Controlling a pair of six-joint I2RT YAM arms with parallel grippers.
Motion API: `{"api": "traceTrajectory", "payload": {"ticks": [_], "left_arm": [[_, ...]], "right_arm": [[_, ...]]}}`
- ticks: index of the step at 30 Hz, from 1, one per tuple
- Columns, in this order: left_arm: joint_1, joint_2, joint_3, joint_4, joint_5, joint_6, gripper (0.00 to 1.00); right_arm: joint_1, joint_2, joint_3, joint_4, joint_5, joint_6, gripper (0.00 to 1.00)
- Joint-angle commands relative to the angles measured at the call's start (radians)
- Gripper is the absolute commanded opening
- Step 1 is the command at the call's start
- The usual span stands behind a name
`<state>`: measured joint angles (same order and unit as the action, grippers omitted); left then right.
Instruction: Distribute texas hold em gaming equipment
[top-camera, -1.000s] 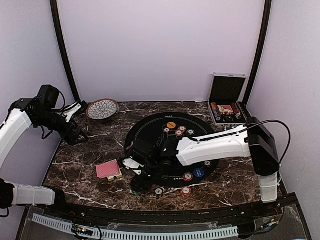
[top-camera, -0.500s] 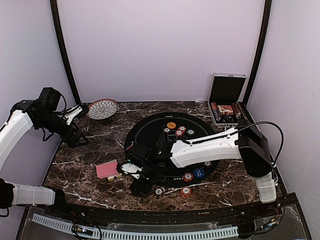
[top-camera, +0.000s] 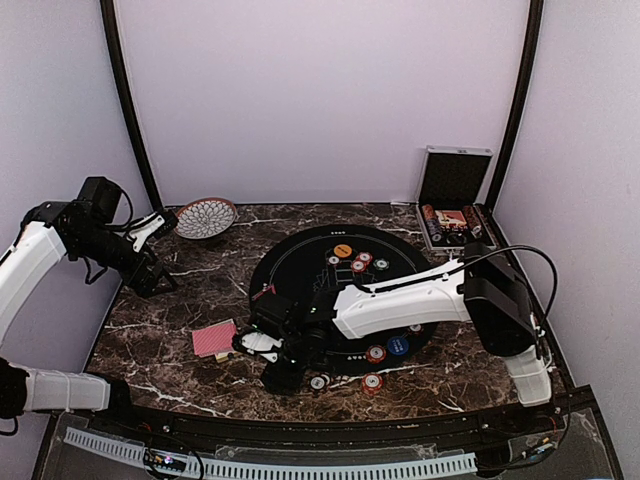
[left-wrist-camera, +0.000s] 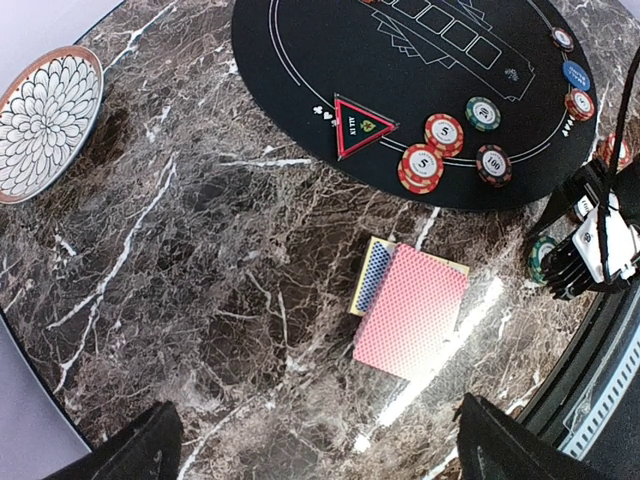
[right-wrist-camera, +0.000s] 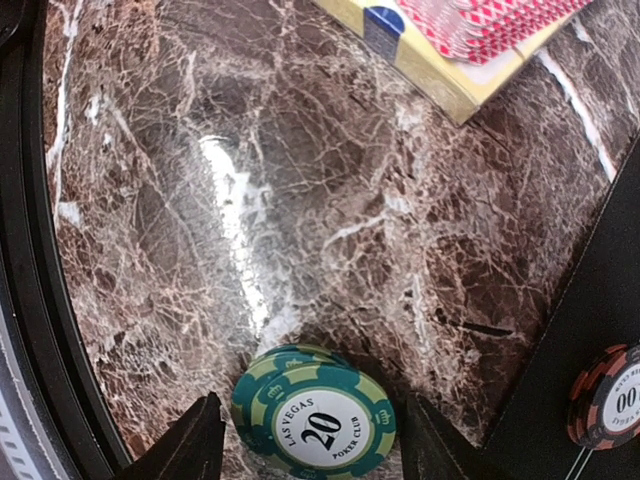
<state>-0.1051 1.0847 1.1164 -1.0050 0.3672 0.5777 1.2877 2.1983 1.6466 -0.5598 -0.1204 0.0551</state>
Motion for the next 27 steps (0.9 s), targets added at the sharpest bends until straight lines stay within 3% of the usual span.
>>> {"api": "traceTrajectory", "payload": {"ticks": [1, 18, 27], "left_arm": [[-0.002, -0.022, -0.011, -0.017, 0.0, 0.016, 0.99], [-0.003, -0.022, -0.011, -0.015, -0.004, 0.013, 0.99], [-0.002, -0.022, -0.016, -0.015, -0.002, 0.014, 0.99]], "right_arm": [[0.015, 0.014, 0.039, -0.005, -0.01, -0.006, 0.57], [0.017, -0.019, 0.035, -0.008, 0.017, -0.005, 0.39], [0.018, -0.034, 0.032, -0.013, 0.026, 0.0, 0.16]]}}
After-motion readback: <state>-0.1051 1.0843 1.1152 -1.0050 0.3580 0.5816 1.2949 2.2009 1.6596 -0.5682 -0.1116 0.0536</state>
